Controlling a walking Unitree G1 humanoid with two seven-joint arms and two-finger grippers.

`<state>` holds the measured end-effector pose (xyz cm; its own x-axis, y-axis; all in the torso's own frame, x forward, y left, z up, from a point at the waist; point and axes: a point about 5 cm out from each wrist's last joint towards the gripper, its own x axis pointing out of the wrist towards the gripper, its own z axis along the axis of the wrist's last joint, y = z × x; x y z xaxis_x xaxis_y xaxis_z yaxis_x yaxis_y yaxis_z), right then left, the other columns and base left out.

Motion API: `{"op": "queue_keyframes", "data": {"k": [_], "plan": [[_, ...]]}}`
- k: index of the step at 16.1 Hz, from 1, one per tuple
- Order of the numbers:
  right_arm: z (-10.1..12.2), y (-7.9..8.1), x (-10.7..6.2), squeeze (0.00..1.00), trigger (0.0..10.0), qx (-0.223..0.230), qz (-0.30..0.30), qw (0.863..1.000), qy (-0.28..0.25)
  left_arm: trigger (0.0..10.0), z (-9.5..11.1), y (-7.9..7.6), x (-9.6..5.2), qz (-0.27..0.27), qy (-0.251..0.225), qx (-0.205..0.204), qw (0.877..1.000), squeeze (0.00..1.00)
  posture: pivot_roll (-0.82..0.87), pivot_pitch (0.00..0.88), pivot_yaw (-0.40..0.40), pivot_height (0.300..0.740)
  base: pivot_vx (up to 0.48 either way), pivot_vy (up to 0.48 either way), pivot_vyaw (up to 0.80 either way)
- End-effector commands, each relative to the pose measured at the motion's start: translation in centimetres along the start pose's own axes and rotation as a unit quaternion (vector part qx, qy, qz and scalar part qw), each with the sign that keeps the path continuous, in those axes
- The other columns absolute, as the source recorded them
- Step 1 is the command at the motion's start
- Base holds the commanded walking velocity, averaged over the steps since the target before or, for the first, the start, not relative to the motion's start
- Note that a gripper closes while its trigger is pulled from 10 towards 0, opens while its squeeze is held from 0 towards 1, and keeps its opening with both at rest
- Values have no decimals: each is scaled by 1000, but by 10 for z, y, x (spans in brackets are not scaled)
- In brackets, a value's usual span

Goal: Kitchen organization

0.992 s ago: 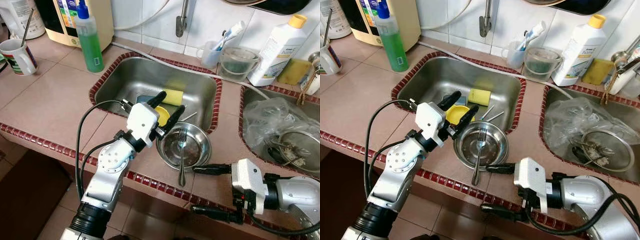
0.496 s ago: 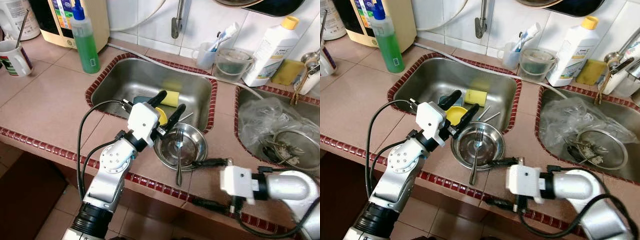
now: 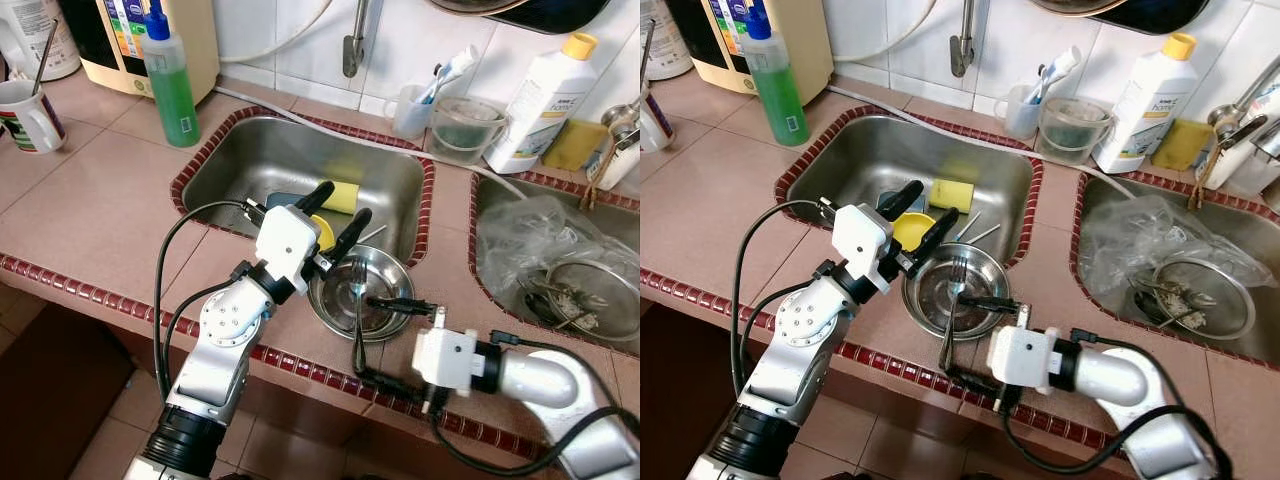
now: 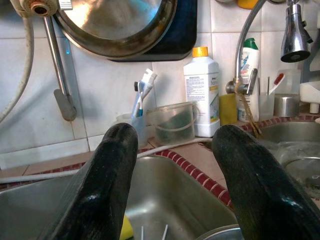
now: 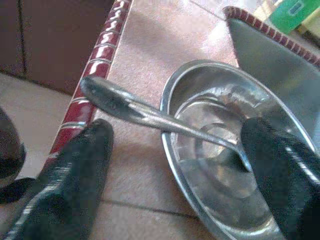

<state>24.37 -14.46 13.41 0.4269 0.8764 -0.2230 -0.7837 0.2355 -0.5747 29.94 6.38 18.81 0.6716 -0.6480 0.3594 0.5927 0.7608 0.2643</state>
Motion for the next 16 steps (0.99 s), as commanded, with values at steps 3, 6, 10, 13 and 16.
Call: {"op": "queue_keyframes", "data": {"k": [3,6,10,13,16], "plan": [[-1,0,1,0,0,-19,-17,1000,-12,10000,1,-3,-1,-6,0,1,1000,0,-124,144,-80,740,0,0,0],[0,2,1,0,0,-29,-13,999,-25,10000,1,-3,-2,-5,1,0,1000,0,-123,148,-79,740,0,0,0],[2,3,-2,0,0,-36,-10,999,-39,10000,1,-4,-2,-6,2,-1,1000,0,-125,152,-81,740,0,0,0],[0,4,-3,0,0,-33,-9,999,-41,10000,1,-5,-2,-7,1,-2,1000,0,-122,146,-81,740,0,0,0],[-2,2,-3,0,0,-29,-9,999,-37,10000,2,-4,-2,-7,-3,-3,1000,0,-119,140,-82,740,0,0,0]]}}
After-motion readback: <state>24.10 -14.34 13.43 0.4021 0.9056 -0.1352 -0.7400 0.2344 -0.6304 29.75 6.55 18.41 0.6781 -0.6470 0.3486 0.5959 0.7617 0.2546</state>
